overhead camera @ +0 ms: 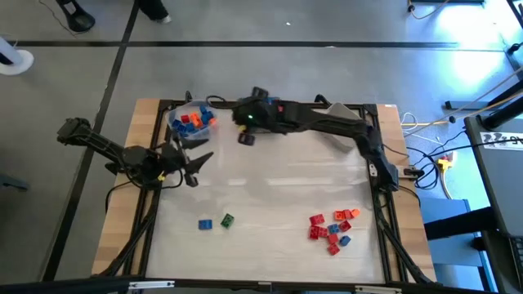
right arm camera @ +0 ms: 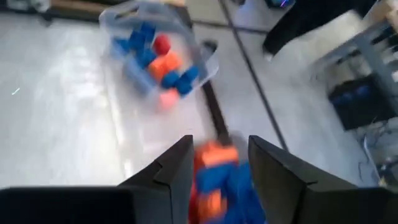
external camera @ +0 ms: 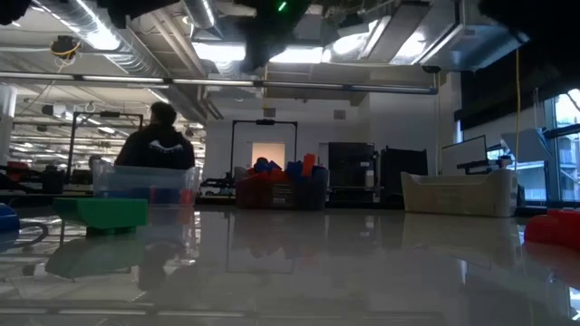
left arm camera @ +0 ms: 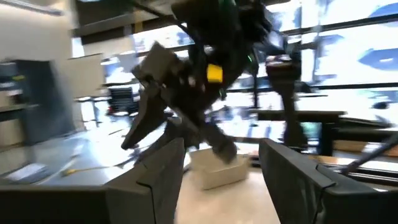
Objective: Sort blocks by size
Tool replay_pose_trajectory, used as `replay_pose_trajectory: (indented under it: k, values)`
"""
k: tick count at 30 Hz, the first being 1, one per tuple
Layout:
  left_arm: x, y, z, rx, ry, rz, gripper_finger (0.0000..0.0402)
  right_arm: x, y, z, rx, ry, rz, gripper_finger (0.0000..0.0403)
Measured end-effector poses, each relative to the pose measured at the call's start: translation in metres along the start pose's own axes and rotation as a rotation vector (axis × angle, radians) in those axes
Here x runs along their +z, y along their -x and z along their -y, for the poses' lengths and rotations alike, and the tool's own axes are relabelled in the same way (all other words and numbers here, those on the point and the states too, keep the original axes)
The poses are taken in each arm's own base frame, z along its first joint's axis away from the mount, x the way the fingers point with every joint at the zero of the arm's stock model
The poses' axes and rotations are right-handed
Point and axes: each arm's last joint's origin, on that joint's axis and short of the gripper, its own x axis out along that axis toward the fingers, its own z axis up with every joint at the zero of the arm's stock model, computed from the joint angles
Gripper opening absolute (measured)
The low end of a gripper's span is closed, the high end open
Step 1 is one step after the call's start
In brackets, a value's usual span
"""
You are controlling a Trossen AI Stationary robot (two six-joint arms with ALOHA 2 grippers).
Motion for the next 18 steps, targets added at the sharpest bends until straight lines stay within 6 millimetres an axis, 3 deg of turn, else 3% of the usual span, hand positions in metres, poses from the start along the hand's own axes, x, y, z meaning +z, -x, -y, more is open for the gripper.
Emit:
replay_pose_trajectory:
  k: [9,15,18]
  values:
    - [-0.004,-0.005,0.005,-0.244,0.063,0.019,0.0196,-0.010,0.116,-0.009,0.127,-0.049,-0.165,0.0143]
    - [-0.004,-0.017,0.009,-0.253,0.063,-0.089,0.0196,-0.033,0.169,-0.034,0.184,-0.029,-0.365,0.0143]
    - [-0.005,-0.022,0.011,-0.246,0.063,-0.114,0.0196,-0.037,0.191,-0.052,0.238,-0.042,-0.351,0.0143]
